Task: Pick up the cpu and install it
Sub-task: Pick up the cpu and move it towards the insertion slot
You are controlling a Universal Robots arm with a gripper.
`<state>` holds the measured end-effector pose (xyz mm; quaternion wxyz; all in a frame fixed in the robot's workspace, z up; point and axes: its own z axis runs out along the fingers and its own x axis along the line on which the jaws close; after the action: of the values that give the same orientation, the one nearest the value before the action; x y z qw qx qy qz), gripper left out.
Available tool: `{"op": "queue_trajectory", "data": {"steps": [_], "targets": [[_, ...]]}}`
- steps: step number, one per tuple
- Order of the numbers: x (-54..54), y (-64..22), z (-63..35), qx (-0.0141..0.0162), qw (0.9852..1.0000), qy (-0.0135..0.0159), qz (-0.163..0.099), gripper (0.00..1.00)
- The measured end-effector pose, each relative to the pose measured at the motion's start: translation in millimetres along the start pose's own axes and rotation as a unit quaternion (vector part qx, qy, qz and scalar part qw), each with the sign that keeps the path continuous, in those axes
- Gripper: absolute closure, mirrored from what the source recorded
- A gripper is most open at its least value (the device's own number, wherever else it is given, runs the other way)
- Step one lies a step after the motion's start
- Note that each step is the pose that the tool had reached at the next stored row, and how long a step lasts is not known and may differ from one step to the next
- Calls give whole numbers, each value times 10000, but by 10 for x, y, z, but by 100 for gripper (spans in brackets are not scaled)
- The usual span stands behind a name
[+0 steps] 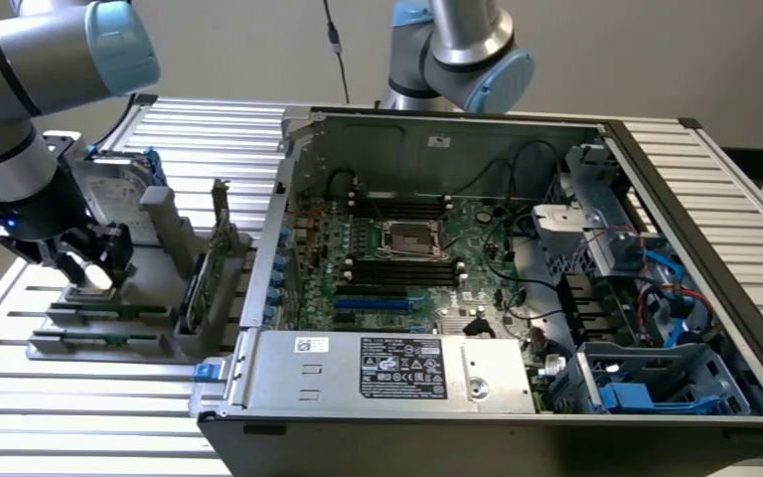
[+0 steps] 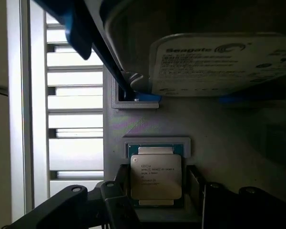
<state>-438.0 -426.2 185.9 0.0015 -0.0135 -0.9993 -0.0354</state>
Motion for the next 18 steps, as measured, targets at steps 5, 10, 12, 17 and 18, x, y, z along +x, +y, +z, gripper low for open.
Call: {"op": "queue_trajectory", "data": {"steps": [5,10,12,17,18], "targets": [[0,0,5,0,10000,-1,1,40],[1,0,7,1,10000,-1,1,45],[0,0,8,0,10000,-1,1,45],[0,1,2,-2,10000,-5,0,45],[0,2,-13,-2,10000,-5,0,45]]}}
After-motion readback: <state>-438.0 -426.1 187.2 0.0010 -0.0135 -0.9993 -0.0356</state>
